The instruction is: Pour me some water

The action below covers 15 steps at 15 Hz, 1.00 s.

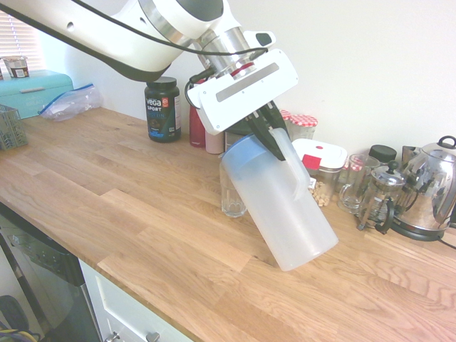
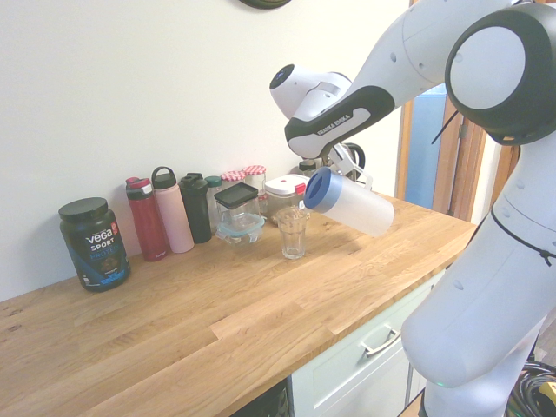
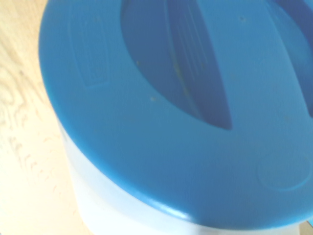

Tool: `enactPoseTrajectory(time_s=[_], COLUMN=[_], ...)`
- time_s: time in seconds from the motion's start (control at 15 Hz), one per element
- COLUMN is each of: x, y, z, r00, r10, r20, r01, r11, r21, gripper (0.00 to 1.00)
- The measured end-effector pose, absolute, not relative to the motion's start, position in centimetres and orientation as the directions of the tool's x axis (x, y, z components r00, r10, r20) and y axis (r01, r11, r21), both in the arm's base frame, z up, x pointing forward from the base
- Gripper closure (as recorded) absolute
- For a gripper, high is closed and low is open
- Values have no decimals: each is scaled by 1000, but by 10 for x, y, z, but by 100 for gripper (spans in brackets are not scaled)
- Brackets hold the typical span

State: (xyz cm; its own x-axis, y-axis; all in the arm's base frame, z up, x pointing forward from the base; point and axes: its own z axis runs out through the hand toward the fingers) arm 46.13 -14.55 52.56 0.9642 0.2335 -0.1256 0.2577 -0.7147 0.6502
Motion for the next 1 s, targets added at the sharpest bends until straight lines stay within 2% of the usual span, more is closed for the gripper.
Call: enactPoseTrajectory(time_s=[0.73, 0.87, 1.0], x=[484, 484, 481], y=[-149, -148, -143], z=[524, 533, 566], r00=[973, 978, 981], r10=[212, 202, 192], r20=[-90, -54, 16], r01=[217, 189, 151], r11=[-711, -746, -819], r21=[669, 638, 554], gripper=[100, 100, 100])
